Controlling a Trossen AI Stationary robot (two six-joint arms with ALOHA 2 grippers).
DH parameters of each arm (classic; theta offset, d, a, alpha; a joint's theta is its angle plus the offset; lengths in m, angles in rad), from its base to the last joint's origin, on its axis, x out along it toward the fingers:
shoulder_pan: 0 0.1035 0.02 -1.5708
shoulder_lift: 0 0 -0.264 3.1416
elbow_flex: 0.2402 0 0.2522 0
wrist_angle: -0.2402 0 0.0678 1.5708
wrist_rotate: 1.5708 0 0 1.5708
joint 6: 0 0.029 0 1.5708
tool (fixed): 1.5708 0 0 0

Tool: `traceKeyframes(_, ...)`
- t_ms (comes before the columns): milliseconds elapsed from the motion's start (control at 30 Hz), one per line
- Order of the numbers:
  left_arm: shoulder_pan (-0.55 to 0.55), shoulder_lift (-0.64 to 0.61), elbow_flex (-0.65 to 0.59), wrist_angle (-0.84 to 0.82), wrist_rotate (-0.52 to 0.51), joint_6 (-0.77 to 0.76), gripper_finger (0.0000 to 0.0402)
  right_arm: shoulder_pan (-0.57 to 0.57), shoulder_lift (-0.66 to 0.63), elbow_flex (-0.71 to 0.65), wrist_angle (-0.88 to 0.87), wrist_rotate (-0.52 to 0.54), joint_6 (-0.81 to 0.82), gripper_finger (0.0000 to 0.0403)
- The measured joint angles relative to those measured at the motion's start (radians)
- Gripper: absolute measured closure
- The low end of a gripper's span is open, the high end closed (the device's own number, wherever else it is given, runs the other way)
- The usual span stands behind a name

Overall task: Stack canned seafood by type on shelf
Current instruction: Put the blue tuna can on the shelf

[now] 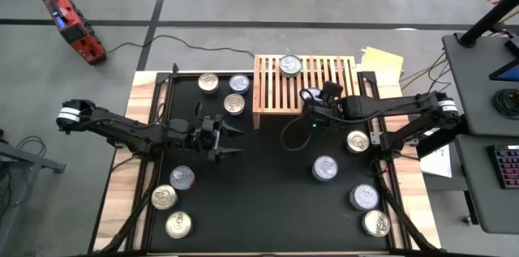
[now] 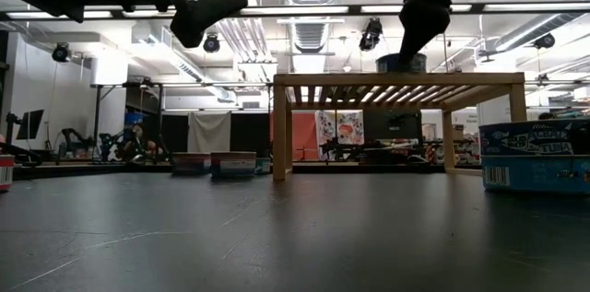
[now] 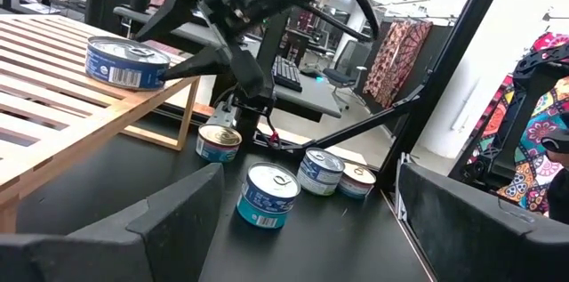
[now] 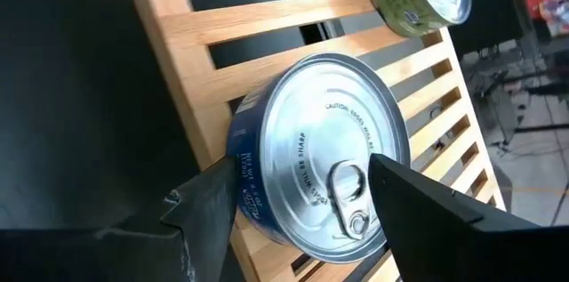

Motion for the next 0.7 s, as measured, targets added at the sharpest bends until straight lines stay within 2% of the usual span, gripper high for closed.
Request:
traceKeyframes(367, 0.000, 0.000, 0.000, 0.000, 0.000, 0.000, 0.0079, -0.008, -0.052, 0.108, 0.006, -0.016, 0.092, 0.0149)
traceKeyframes(533, 0.000, 0.000, 0.000, -0.001, 0.003, -0.004, 0.0079, -0.008, -0.097, 0.129, 0.029, -0.110, 0.110, 0.0174)
traceKeyframes(700, -0.001, 0.004, 0.000, -0.010, 0.003, -0.005, 0.0079, -0.008, -0.124, 0.129, -0.010, -0.210, 0.180, 0.0225)
